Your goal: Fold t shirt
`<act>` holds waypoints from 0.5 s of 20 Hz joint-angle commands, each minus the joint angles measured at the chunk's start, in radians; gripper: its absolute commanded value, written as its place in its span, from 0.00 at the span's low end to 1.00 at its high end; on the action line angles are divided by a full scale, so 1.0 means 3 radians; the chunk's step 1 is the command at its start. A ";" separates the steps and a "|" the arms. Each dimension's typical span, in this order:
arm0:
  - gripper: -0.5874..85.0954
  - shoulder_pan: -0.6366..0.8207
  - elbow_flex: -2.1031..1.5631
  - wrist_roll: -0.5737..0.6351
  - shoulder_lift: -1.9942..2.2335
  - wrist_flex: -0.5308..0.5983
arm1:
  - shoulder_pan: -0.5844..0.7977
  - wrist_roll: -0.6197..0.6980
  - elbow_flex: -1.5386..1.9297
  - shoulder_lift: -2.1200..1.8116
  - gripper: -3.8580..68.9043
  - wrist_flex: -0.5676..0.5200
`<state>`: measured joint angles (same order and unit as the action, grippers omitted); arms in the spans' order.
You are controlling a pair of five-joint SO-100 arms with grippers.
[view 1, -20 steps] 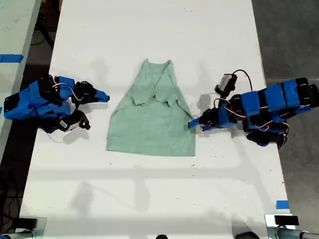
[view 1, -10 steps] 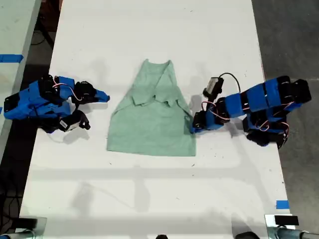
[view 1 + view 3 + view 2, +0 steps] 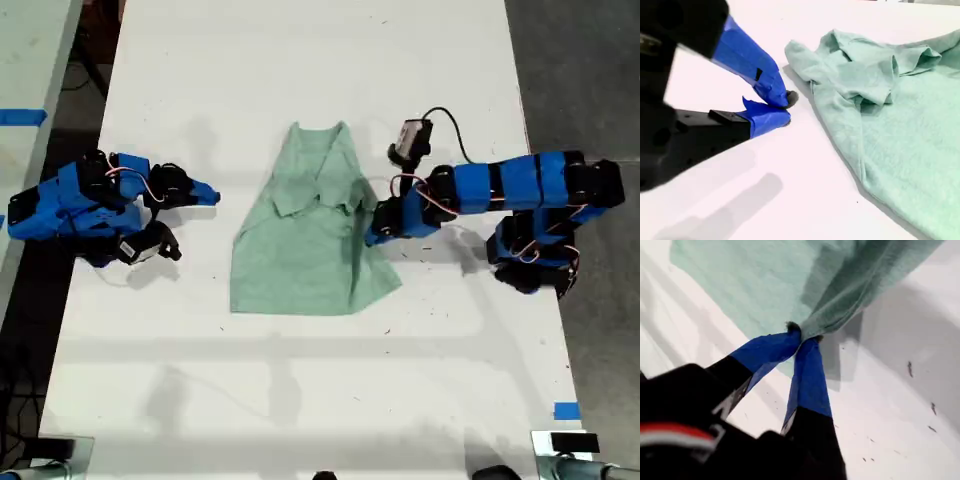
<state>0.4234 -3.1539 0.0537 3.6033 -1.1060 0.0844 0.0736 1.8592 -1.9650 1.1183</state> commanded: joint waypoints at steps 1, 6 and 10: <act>0.00 0.0026 0.0056 0.0036 0.0015 0.0005 | -0.0031 0.0256 -0.0890 0.0389 0.06 -0.0015; 0.00 0.0031 0.0056 0.0036 0.0015 0.0005 | -0.0077 0.0511 -0.2541 0.1943 0.06 0.0107; 0.00 0.0026 0.0056 0.0046 0.0015 0.0005 | -0.0051 0.0547 -0.3012 0.2618 0.34 0.0061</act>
<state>0.4234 -3.1539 0.0537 3.6033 -1.1060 0.0798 0.2163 1.0554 -1.1919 1.1459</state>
